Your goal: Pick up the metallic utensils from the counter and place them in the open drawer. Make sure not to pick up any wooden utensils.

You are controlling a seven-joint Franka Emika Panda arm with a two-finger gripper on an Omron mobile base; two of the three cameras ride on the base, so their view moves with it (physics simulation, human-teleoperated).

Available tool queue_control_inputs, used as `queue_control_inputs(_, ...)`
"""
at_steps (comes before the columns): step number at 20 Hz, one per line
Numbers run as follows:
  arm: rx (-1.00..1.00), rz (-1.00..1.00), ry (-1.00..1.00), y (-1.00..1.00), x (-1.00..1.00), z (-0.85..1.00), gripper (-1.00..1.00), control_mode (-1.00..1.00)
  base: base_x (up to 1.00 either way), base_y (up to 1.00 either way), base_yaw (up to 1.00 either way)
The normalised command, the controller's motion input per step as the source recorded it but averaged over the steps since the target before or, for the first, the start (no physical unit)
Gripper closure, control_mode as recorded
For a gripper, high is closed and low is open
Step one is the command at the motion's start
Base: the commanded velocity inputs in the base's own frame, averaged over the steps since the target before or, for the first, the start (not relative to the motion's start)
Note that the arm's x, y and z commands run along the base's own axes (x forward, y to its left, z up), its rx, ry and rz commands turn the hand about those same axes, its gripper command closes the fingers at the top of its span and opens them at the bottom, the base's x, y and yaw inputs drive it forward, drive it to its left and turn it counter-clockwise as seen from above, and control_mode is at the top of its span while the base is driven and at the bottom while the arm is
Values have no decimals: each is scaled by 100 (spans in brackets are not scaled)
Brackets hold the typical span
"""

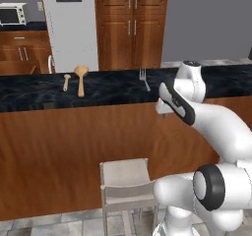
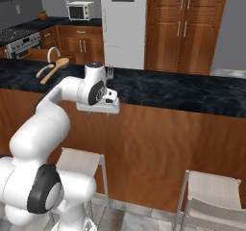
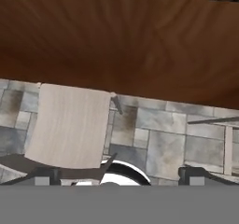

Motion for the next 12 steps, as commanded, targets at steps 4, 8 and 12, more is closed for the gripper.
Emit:
queue_control_inputs(4, -5, 0, -11, 11, 14, 60, -100, -100, 0, 0, 0)
queue_control_inputs(8, 0, 0, 0, 0, 21, 33, -100, -100, 0, 0, 0)
queue_control_inputs(12, 0, -1, 0, 0, 48, 6, -100, -100, 0, 0, 0)
